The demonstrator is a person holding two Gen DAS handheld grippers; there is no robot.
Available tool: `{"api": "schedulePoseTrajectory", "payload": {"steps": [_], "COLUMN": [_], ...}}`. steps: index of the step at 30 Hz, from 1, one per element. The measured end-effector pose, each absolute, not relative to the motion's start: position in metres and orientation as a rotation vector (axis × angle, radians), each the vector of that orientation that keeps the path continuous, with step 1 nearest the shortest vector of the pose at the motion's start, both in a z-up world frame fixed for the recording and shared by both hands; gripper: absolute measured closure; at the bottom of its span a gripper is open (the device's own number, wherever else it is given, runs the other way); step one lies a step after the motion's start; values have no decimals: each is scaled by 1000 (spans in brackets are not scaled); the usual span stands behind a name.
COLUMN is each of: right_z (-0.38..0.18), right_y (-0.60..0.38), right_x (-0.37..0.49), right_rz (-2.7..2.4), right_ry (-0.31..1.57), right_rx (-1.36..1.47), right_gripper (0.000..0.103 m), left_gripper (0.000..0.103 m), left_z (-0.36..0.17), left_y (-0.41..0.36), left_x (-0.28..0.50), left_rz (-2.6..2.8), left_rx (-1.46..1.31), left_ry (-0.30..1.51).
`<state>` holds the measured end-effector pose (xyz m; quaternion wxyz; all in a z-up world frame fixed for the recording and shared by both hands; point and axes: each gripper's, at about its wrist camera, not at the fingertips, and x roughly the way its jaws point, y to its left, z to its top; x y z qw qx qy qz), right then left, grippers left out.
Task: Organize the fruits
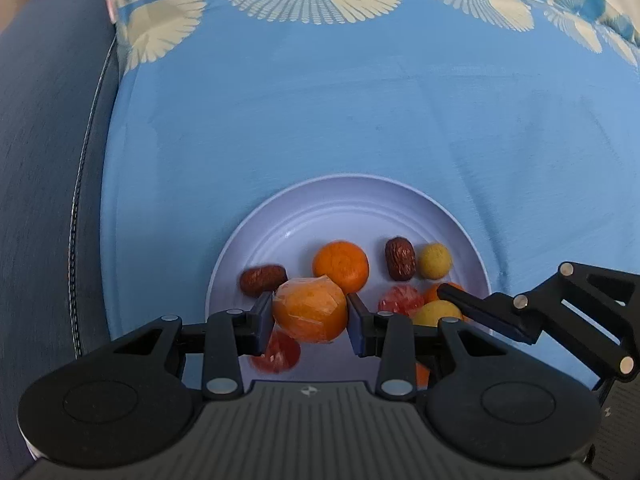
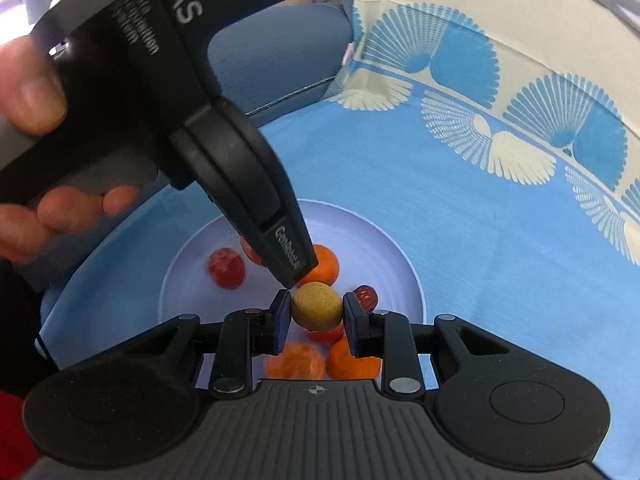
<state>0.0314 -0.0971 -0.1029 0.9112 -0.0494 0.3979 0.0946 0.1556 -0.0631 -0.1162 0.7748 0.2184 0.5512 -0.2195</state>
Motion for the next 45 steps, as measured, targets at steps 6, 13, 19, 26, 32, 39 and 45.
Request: {"api": "schedulePoseTrajectory", "payload": {"steps": [6, 13, 19, 26, 32, 39, 45], "right_z": [-102, -73, -49, -26, -16, -10, -2], "right_y": [-95, -88, -73, -64, -58, -59, -68], "right_x": [40, 12, -19, -55, -84, -113, -122], "right_rz": [179, 135, 135, 98, 82, 36, -36], "right_ry": [818, 803, 815, 793, 748, 730, 710], "right_rx": [-119, -116, -128, -137, -168, -162, -92], "right_gripper": [21, 6, 3, 1, 1, 1, 1], "left_gripper": [1, 0, 0, 0, 0, 0, 0], "left_z": [-100, -70, -44, -14, 5, 12, 26], "left_y": [-66, -54, -26, -5, 11, 29, 30], "left_x": [156, 124, 86, 51, 19, -14, -37], "left_rz": [-466, -435, -409, -381, -355, -315, -287], "left_rx": [454, 482, 370, 335, 291, 244, 223], "left_ry": [1094, 993, 1022, 966, 917, 898, 864]}}
